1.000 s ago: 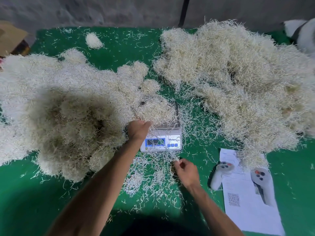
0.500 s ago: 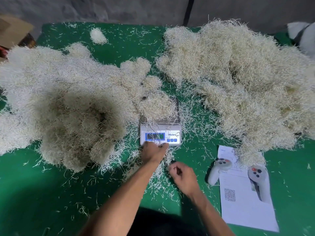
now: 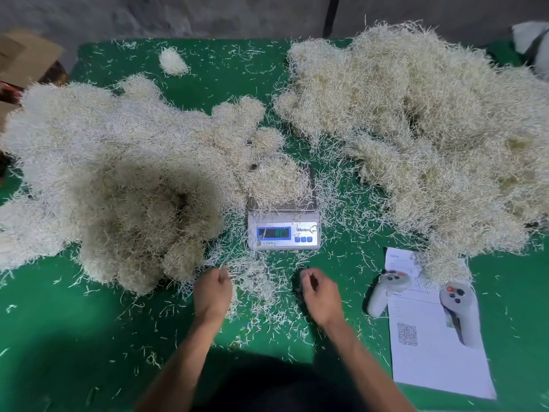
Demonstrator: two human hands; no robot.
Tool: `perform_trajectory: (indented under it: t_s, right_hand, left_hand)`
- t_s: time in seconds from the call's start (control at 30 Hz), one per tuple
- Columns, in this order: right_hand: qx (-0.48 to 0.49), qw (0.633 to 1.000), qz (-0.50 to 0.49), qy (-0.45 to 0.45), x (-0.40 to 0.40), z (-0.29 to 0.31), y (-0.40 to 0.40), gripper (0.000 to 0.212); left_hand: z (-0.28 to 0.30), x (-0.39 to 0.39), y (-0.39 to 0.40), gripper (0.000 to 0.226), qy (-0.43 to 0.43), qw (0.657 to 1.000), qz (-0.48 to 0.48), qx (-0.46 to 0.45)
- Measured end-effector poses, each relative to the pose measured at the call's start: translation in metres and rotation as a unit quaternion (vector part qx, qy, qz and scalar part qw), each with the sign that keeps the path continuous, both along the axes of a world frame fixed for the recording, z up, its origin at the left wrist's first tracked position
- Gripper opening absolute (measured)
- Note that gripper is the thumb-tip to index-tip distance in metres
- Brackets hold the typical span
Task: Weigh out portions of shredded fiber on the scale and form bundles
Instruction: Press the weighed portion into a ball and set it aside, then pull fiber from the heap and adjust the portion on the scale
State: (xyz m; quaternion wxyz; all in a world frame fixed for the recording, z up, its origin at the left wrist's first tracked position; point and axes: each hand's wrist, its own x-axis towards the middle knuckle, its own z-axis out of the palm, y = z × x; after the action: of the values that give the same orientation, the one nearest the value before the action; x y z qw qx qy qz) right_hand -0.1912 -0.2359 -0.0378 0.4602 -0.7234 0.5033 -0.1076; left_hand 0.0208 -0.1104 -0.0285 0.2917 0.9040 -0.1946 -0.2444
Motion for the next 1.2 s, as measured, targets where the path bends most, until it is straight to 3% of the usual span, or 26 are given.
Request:
perform_trajectory:
  t_s: [0.13,0.3,0.57,0.63,0.77,0.9,1.0,1.07,1.1,1.13,1.17,1.2]
  right_hand:
    - [0.051,0.998,-0.029,-0.038,0.009,-0.009,0.007,0.016]
    - [0.124,0.986,-0.08,-0.077,0.015,-0.013,0.014,0.017]
    - [0.014,0.978,-0.143,-0.148,0.038,0.017,-0.019,0.013]
    - [-0.04,0.976,-0.152,-0.154,0.056,0.031,-0.045,0.021]
    - [-0.121,0.967,-0.149,-0.167,0.105,0.061,-0.106,0.031]
    - [-0.068,0.983,-0.113,-0.129,0.152,0.075,-0.15,0.071]
    - [-0.026,0.988,-0.05,-0.141,0.184,0.078,-0.152,0.079]
    - [-0.016,0.991,-0.019,-0.135,0.201,0.074,-0.146,0.074]
    - [0.001,0.991,-0.04,-0.13,0.207,0.074,-0.145,0.073]
    - [0.019,0.988,-0.074,-0.131,0.212,0.073,-0.148,0.068]
    - [0.036,0.982,-0.112,-0.144,0.215,0.076,-0.151,0.06]
    - [0.059,0.973,-0.148,-0.165,0.218,0.08,-0.154,0.054]
  left_hand:
    - [0.011,0.016,0.008,0.024,-0.031,0.999,0.034,-0.012]
    - [0.017,0.023,0.017,0.035,-0.131,0.991,-0.02,-0.008]
    - [0.039,0.009,-0.024,0.041,-0.007,0.991,-0.087,-0.103]
    - [0.047,0.012,-0.053,0.049,0.025,0.988,-0.082,-0.128]
    - [0.064,0.032,-0.122,0.062,-0.001,0.983,-0.091,-0.161]
    - [0.069,0.053,-0.179,0.054,-0.001,0.989,-0.082,-0.127]
    - [0.068,0.055,-0.2,0.052,-0.014,0.99,-0.087,-0.111]
    - [0.072,0.052,-0.208,0.06,0.109,0.979,-0.039,-0.17]
    - [0.075,0.052,-0.209,0.057,0.225,0.951,0.021,-0.212]
    - [0.076,0.053,-0.207,0.048,0.34,0.902,0.079,-0.256]
    - [0.076,0.053,-0.203,0.04,0.414,0.854,0.122,-0.29]
    - [0.077,0.051,-0.198,0.038,0.439,0.83,0.148,-0.309]
